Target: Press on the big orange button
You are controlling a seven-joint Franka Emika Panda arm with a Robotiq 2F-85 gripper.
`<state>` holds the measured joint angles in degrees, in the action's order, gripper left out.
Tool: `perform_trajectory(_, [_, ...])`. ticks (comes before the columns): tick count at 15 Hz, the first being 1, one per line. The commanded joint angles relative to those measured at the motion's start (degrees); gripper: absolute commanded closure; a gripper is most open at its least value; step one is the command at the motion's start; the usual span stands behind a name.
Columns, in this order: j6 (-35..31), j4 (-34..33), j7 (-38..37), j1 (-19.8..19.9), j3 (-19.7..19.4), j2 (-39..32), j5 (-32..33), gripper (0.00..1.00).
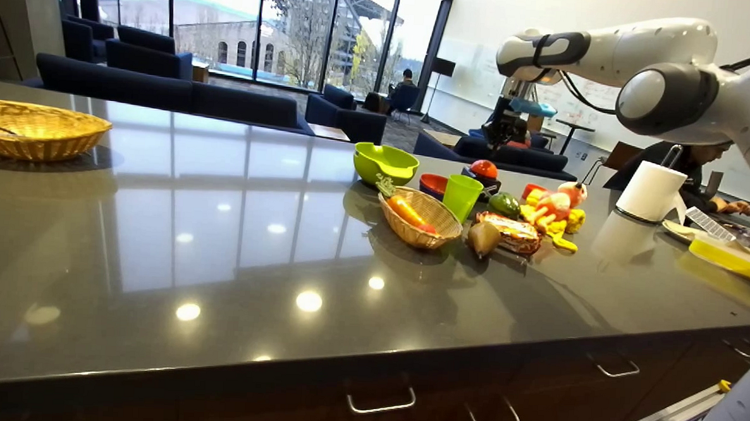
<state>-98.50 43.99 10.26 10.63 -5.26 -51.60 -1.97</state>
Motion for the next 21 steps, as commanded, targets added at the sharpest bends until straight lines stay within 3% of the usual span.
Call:
perform_trajectory(1, [0.3, -5.5, -1.9, 0.8, 0.2, -4.9, -0.8, 1.0])
perform_trajectory(6, [1.0, -8.5, -2.6, 0.4, 0.5, -5.8, -0.8, 1.0])
perform_trajectory(14, [0.7, -10.5, -2.4, -2.1, -0.2, -1.2, 0.9, 1.0])
perform_trajectory(21, [1.7, -10.4, -3.5, -1.1, -0.9, -3.0, 0.8, 1.0])
